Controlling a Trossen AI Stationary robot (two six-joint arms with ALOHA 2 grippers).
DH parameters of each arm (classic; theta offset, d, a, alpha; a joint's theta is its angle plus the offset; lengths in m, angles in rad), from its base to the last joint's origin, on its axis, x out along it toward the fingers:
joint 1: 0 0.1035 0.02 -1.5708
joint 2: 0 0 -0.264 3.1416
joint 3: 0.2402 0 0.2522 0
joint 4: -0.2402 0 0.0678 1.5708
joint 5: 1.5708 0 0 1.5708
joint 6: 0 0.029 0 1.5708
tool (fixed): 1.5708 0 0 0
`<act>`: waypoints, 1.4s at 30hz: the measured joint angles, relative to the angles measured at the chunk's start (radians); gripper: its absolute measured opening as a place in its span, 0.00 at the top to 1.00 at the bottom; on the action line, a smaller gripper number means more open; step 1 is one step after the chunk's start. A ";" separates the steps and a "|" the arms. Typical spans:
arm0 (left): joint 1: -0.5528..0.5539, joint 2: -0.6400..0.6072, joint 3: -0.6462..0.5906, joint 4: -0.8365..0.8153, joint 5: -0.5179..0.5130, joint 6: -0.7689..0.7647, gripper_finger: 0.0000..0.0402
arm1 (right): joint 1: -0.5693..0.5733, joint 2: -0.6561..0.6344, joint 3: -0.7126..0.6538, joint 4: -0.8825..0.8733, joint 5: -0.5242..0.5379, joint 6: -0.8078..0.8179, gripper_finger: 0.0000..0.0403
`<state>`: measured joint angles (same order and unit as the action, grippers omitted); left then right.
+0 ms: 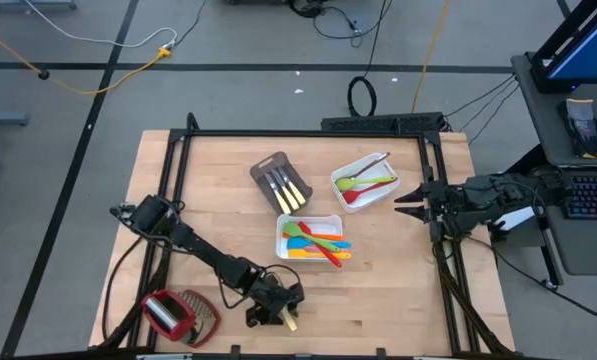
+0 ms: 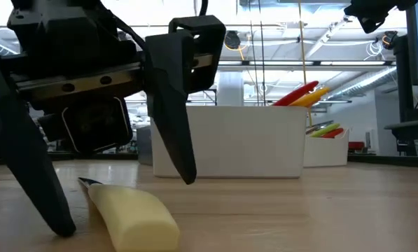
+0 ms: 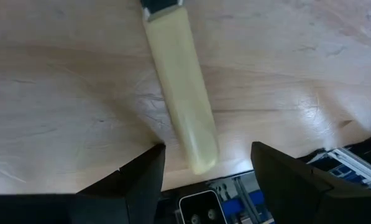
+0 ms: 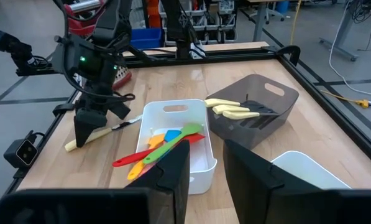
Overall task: Pick & Place Kitchen Items
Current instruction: Put the yellow knife into the black bin
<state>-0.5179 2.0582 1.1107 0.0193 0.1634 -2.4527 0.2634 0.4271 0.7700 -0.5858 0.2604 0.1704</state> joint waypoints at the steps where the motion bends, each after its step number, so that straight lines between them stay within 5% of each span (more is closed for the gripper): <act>1: 0.003 0.001 0.000 -0.003 0.003 0.001 0.38 | 0.000 0.000 0.000 0.000 0.000 0.000 0.78; 9: 0.006 0.002 0.000 -0.018 -0.009 0.024 0.42 | 0.000 0.000 0.000 0.001 0.000 0.000 0.78; 20: 0.003 -0.001 -0.001 -0.055 -0.086 0.080 0.86 | 0.000 0.000 0.000 0.002 0.000 0.001 0.78; 24: 0.002 -0.001 -0.001 -0.018 -0.222 0.126 0.97 | 0.000 0.000 0.000 0.002 0.000 0.014 0.78; 28: -0.013 0.003 -0.003 -0.006 -0.325 0.112 0.97 | 0.000 0.000 0.000 0.001 0.000 0.026 0.78; 42: -0.083 0.002 -0.008 -0.036 -0.349 -0.026 0.99 | 0.000 0.000 0.000 0.002 0.000 0.027 0.78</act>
<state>-0.6006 2.0598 1.1023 -0.0166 -0.1858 -2.4783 0.2637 0.4274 0.7700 -0.5839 0.2607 0.1974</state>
